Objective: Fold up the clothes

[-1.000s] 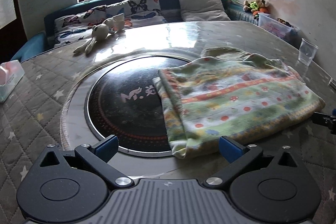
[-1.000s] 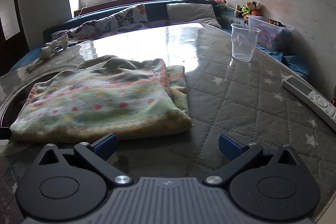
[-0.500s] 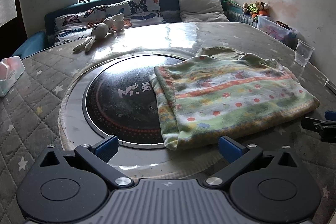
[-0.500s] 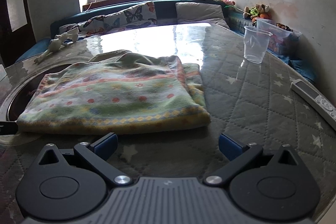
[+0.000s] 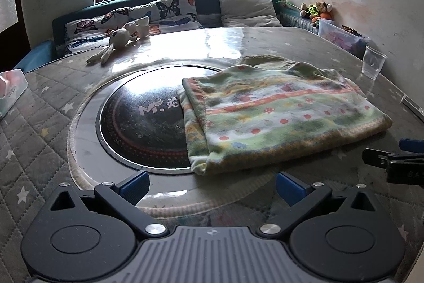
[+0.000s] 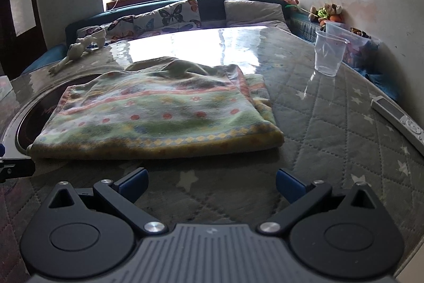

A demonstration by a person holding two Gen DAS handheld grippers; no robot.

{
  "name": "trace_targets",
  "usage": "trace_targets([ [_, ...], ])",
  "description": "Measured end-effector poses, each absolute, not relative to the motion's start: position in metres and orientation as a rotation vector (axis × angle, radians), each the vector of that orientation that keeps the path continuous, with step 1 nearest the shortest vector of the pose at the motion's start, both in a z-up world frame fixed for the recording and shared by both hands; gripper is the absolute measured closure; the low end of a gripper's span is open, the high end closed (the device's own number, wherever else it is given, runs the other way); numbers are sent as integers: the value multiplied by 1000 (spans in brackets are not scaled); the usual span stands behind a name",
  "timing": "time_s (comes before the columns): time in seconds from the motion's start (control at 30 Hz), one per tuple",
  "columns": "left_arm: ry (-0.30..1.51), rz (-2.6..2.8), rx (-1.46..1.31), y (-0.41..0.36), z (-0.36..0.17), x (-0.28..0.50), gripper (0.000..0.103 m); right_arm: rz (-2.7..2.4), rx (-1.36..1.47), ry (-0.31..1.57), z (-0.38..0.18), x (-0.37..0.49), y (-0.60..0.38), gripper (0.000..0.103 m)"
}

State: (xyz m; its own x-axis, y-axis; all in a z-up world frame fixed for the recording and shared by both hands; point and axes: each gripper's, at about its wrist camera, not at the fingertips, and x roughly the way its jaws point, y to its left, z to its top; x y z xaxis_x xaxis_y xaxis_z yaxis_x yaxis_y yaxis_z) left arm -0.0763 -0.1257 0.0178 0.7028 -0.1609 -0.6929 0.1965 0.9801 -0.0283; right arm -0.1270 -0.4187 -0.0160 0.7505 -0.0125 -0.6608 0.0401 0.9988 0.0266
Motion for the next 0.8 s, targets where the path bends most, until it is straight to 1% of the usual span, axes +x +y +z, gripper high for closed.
trace_targets([
  [0.8, 758, -217, 45, -127, 18, -103, 0, 11, 24, 708, -13, -143, -398, 0],
])
